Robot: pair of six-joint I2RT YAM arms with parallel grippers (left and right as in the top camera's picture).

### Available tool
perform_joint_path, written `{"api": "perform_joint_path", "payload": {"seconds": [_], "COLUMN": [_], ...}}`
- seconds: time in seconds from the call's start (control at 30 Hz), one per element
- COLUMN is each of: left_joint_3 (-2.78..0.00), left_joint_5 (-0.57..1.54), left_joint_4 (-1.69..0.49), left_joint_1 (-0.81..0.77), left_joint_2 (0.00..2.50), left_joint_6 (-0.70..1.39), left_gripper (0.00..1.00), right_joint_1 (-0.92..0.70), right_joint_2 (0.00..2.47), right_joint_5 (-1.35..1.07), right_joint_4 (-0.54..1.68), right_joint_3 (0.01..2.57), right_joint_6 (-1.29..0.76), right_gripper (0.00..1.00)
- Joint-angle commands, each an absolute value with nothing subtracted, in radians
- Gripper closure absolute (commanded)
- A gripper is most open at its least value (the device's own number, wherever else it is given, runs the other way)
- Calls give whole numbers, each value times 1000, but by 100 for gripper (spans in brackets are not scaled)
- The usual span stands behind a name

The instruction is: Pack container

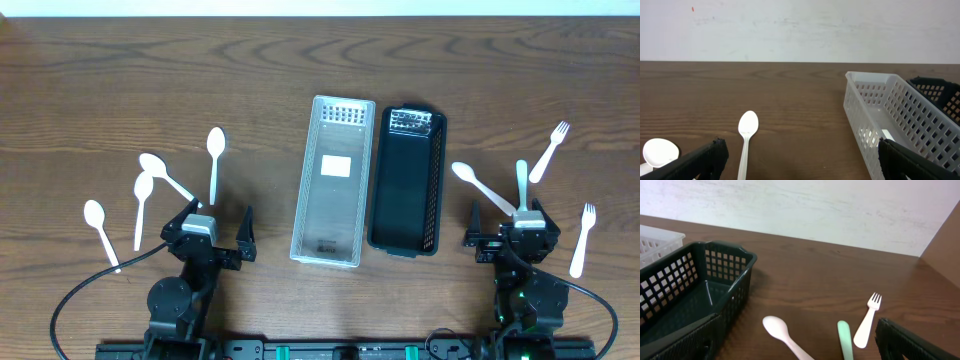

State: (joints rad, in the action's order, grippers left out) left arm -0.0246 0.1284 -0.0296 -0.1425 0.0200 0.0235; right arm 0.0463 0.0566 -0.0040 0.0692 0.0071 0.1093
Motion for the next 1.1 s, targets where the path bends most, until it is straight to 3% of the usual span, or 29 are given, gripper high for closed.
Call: {"api": "perform_joint_path", "payload": {"seconds": [0.0, 0.17, 0.43, 0.73, 0.87, 1.07], "left_joint_3": [-5, -5, -67, -505, -780, -1172], "left_joint_5": [149, 143, 69, -69, -68, -68], "left_joint_4": [-58, -59, -59, -95, -269, -702], "left_joint_1": [-148, -148, -147, -147, -147, -129], "left_joint_2": [24, 24, 64, 517, 799, 1148], "left_joint_6": [24, 22, 257, 171, 165, 165], "left_gripper": [2, 2, 2, 2, 2, 2], "right_joint_1": [38, 38, 39, 82, 89, 89], "right_joint_2": [51, 51, 92, 553, 844, 1191], "right_joint_5": [-13, -28, -25, 0, -42, -15], "right_joint_4": [65, 71, 40, 97, 266, 676], "right_joint_3": [6, 6, 53, 465, 759, 1171], "right_joint_6": [90, 26, -74, -64, -28, -28], "right_gripper": [1, 1, 1, 1, 1, 1]}}
